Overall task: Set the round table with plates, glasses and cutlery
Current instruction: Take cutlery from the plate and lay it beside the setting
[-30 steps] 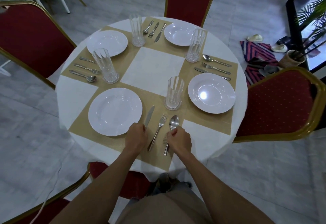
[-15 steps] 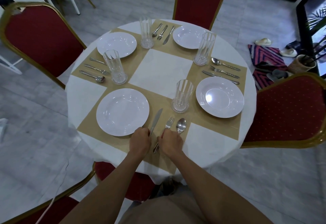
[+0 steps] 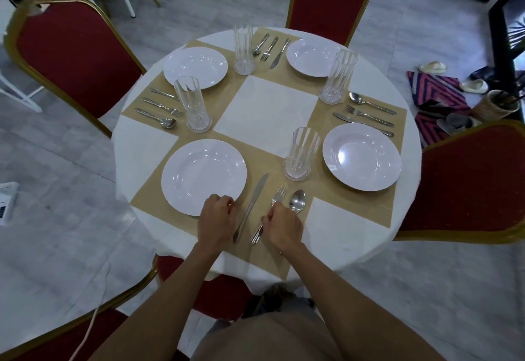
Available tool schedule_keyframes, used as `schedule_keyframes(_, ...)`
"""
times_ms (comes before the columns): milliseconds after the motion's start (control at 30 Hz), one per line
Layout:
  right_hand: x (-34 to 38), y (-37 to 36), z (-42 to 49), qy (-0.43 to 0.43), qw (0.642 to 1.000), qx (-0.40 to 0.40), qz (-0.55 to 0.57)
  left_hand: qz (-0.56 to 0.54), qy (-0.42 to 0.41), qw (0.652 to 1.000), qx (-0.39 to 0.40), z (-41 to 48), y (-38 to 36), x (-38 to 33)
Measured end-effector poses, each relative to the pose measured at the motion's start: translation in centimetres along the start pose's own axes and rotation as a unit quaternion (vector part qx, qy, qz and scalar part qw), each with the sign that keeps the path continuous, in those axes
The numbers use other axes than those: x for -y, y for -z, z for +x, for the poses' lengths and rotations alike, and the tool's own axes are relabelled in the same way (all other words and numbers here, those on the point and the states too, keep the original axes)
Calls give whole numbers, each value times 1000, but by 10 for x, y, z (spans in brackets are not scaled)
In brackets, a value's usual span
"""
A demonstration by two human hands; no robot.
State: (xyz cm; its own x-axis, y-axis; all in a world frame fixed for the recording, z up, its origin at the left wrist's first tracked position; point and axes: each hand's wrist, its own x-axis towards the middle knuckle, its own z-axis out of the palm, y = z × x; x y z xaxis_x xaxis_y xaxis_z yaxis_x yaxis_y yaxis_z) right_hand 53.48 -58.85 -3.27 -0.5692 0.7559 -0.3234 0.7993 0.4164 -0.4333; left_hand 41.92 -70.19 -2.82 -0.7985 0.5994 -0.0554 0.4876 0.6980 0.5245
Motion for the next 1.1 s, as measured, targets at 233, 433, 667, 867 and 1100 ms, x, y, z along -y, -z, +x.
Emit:
schedule_keyframes(233,3,-3,-4,-3,1000,-7,-22,41,-4,998,54,-13,-7,0)
schedule_keyframes(433,3,-2,-4,5,1000,2,-22,62,6,994,95,-20,-22,1)
schedule_keyframes(667,1,-1,-5,18,1000,5,-14,47,8,995,92,-18,-22,-1)
schedule_keyframes(867,-4,3,-3,25,1000,17,-2,45,9,995,86,-11,-24,-7)
schedule_keyframes(1100,-9,10,-4,20,999,18,17,33,7,995,95,-4,-26,-17)
